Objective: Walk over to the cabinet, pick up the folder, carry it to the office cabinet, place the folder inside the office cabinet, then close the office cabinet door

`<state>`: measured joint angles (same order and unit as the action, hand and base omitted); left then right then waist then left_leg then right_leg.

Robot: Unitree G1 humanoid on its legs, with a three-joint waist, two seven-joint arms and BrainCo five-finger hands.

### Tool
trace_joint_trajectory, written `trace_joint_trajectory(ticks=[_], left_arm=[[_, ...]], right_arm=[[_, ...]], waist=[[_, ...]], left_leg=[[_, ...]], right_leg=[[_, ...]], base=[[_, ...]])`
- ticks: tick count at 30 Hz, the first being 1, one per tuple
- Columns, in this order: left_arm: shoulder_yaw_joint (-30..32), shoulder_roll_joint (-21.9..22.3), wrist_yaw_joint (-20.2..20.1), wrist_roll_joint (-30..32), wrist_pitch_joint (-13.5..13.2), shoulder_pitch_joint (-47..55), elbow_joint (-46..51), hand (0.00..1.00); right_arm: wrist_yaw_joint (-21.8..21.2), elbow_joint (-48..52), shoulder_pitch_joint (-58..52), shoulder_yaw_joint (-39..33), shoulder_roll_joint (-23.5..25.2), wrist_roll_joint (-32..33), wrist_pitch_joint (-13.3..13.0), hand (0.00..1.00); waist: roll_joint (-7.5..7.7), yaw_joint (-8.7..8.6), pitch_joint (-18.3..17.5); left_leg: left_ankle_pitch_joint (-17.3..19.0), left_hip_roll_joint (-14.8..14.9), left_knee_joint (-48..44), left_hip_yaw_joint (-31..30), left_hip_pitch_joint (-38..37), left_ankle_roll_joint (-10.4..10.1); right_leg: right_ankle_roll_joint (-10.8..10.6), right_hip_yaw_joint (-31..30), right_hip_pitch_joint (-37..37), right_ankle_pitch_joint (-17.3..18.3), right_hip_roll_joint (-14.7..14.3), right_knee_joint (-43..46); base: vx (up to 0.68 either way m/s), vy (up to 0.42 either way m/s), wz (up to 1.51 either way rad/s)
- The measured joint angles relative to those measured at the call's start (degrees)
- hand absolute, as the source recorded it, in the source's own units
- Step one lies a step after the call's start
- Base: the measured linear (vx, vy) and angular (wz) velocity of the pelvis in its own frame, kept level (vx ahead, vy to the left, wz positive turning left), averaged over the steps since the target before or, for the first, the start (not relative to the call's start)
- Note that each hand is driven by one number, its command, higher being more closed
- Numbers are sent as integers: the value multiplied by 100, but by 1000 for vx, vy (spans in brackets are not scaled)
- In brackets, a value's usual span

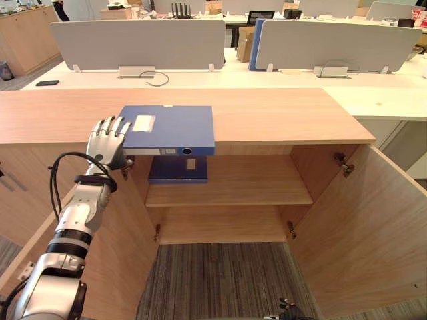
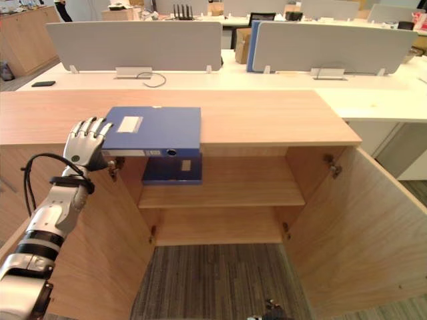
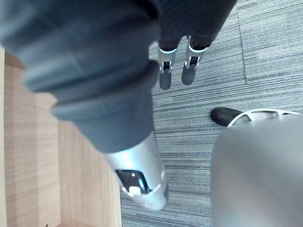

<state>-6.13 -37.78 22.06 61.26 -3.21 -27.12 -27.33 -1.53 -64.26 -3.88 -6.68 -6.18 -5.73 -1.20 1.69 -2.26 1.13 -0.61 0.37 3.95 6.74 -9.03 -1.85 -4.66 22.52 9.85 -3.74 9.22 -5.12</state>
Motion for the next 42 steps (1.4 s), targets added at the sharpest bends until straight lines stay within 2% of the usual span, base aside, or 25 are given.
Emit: trace_joint_trajectory(ticks=[5,6,15,38,39,42], left_arm=[[-186,-140,-12,-5,-2,-235,-489,0],[-215,-142,-13,-6,-4,-296,-599,100],[-378,-240,-21,-84,2,-694,-1043,100],[-607,-304,-104,-133,-12,-1214,-1604,100],[-607,-303,-104,-133,-12,-1214,-1604,0],[-609,-303,-104,-139,-12,-1213,-1604,0]], right_arm=[[3,0,-29,-5,0,0,0,0],[4,0,-30,-5,0,0,0,0],[13,-5,-41,-50,0,0,-4,0],[65,-12,-43,-76,-4,4,-6,0],[65,-12,-43,-76,-4,4,-6,0],[65,-12,-44,-76,-4,5,-6,0]], waist=[[4,-37,13],[4,-41,21],[0,-135,43],[-25,-178,155],[-25,-180,156],[-26,-186,156]], left_leg=[[0,3,0,13,0,-1],[0,2,0,15,1,-1],[3,3,0,52,0,-5],[12,4,-2,77,0,-17],[12,4,-2,77,0,-18],[12,4,-2,78,0,-18]], right_leg=[[-1,-25,-10,-1,-4,1],[-3,-29,-11,-2,-3,1],[-14,-69,-36,-10,-3,1],[-17,-79,-48,-12,-1,4],[-17,-79,-49,-12,-1,4],[-17,-79,-49,-12,-1,3]], base=[[-21,-1,-1],[-32,1,-1],[-36,1,-2],[-11,0,0],[0,0,0],[0,0,0]])
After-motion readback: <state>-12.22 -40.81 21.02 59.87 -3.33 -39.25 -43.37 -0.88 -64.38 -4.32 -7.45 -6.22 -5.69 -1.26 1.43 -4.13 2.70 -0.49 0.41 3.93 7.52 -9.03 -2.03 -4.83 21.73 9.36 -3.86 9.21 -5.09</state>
